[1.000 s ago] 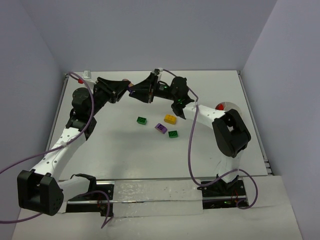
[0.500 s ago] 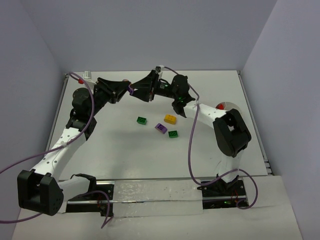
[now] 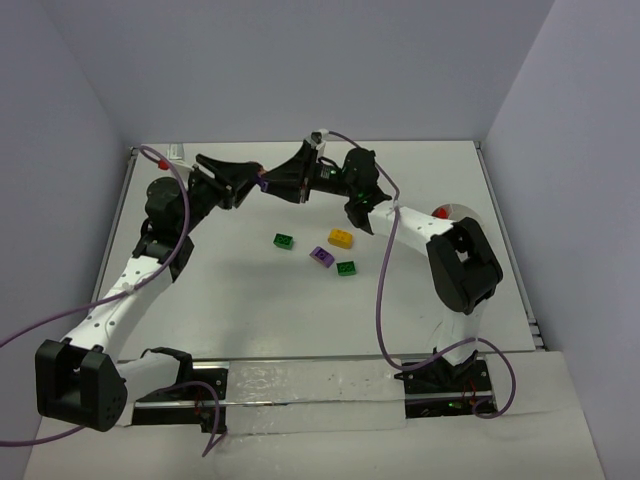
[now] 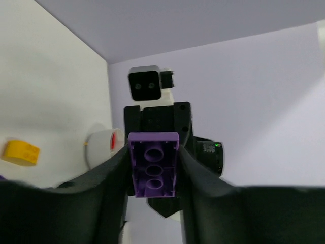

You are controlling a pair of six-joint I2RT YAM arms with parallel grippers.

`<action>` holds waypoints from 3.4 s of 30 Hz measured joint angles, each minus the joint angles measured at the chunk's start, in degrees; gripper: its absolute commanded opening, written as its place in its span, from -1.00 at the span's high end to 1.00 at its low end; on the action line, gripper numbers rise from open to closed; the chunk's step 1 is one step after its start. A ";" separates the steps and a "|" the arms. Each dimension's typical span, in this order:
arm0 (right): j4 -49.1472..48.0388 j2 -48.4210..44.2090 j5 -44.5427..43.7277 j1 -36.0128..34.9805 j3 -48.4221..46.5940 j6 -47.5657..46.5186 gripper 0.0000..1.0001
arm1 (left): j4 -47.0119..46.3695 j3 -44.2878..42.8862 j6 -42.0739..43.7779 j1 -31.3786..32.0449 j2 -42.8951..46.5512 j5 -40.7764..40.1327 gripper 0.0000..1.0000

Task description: Sort the legos into containers by color

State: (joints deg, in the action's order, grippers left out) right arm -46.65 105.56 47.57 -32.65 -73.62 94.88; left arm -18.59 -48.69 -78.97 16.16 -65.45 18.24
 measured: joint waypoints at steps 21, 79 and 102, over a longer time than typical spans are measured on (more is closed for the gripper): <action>96.22 -18.93 -6.36 32.47 -22.86 -108.83 1.00 | 23.61 -13.99 45.11 -4.26 -0.04 16.16 -0.98; 123.77 -4.48 -46.61 47.89 -20.59 -159.84 0.82 | 43.23 -20.89 67.90 -4.09 -5.59 19.72 -0.99; 123.78 -0.94 -47.48 47.10 -25.22 -156.82 -0.37 | 43.30 -20.89 67.88 -3.85 -5.59 19.17 -0.98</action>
State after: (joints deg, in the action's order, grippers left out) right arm 77.12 104.61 0.10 14.45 -98.84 -61.94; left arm 24.70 -69.58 -11.09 12.32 -71.05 37.41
